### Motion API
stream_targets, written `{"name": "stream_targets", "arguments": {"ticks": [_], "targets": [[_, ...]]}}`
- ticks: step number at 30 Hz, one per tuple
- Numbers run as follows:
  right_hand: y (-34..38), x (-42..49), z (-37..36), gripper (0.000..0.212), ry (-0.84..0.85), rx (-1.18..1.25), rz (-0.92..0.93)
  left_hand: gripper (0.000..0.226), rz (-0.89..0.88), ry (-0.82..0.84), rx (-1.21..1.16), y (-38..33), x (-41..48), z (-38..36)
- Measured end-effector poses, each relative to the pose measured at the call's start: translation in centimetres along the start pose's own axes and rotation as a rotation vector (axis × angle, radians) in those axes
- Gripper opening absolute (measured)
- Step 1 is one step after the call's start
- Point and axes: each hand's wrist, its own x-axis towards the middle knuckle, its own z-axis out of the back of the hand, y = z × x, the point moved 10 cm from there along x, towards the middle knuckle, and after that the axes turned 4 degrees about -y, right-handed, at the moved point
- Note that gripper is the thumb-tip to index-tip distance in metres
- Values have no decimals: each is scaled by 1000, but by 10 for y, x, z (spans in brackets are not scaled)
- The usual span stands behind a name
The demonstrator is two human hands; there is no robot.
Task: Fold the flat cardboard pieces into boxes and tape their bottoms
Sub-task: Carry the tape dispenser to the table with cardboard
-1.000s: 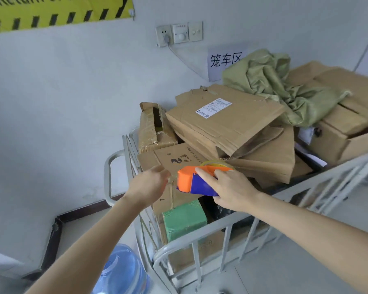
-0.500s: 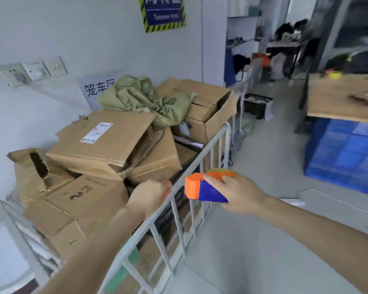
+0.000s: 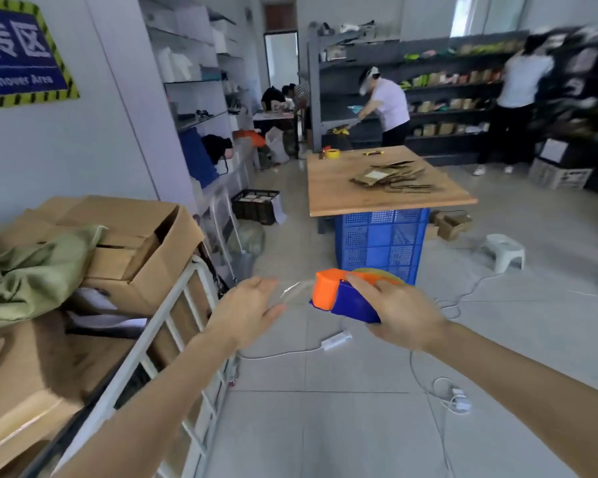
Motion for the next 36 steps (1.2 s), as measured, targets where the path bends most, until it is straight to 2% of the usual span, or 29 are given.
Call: {"name": "stream_targets", "arguments": {"ticks": [8, 15, 27, 36], "targets": [[-175, -21, 2, 81, 39, -116, -245, 39, -115, 31, -67, -109, 144, -89], [-296, -34, -23, 86, 100, -141, -388, 27, -242, 86, -163, -184, 249, -158], [-484, 18, -38, 80, 58, -224, -676, 21, -415, 158, -348, -262, 468, -249], [-612, 0, -38, 81, 34, -223, -858, 58, -473, 318, -440, -342, 571, -326]]}}
